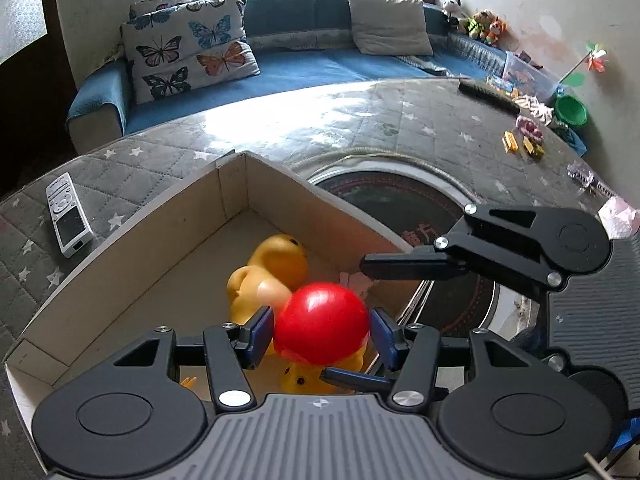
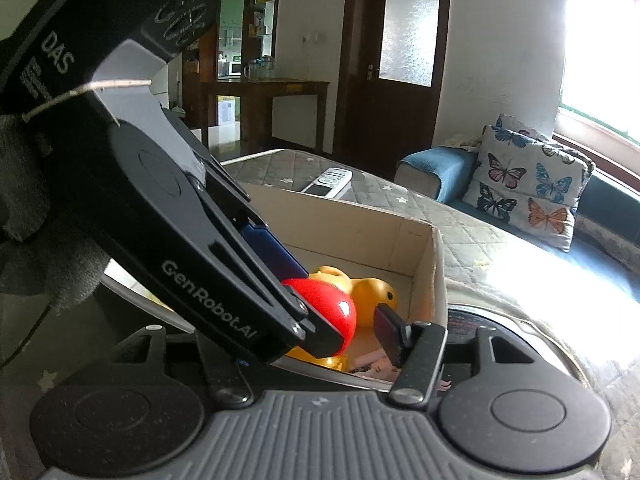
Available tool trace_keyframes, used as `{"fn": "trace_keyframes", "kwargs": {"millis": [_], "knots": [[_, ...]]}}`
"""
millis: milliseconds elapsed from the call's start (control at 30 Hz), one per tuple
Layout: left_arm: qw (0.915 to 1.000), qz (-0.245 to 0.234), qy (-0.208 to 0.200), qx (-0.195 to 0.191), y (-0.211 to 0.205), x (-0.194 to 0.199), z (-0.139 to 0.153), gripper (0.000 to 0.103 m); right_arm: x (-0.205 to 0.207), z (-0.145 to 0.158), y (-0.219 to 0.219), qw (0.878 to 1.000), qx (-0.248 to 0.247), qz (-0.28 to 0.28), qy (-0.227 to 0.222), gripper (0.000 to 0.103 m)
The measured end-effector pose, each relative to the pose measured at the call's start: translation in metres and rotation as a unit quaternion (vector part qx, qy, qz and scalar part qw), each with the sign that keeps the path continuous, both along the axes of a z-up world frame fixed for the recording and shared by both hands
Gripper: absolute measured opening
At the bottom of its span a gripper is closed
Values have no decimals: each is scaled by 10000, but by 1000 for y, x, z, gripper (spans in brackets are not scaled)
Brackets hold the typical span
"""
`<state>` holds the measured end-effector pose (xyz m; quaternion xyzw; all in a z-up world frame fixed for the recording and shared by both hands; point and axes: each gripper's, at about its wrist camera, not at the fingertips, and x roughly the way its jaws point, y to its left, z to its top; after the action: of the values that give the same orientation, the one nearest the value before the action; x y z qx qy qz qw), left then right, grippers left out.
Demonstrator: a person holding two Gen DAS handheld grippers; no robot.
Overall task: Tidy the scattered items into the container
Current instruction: 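Lift the red ball with both grippers and carry it over the box, then open both grippers to drop the red ball into the box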
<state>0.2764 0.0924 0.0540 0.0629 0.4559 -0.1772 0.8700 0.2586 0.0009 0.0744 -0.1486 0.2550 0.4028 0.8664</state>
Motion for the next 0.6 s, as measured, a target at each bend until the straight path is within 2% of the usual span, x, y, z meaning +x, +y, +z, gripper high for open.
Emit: {"fn": "trace_keyframes", "kwargs": {"millis": [267,467,600], "knots": [[9997,-52,-122,220,-6,-3,1,54,-3,-1,1,10000,-7,-10,4,60],[9998,84,-158,36,3,-5,4,54,-3,-1,-2,9999,0,-125,7,61],[9992,268,-63,-306,12,-3,5,51,-4,-1,-5,9997,47,-221,-6,62]]}}
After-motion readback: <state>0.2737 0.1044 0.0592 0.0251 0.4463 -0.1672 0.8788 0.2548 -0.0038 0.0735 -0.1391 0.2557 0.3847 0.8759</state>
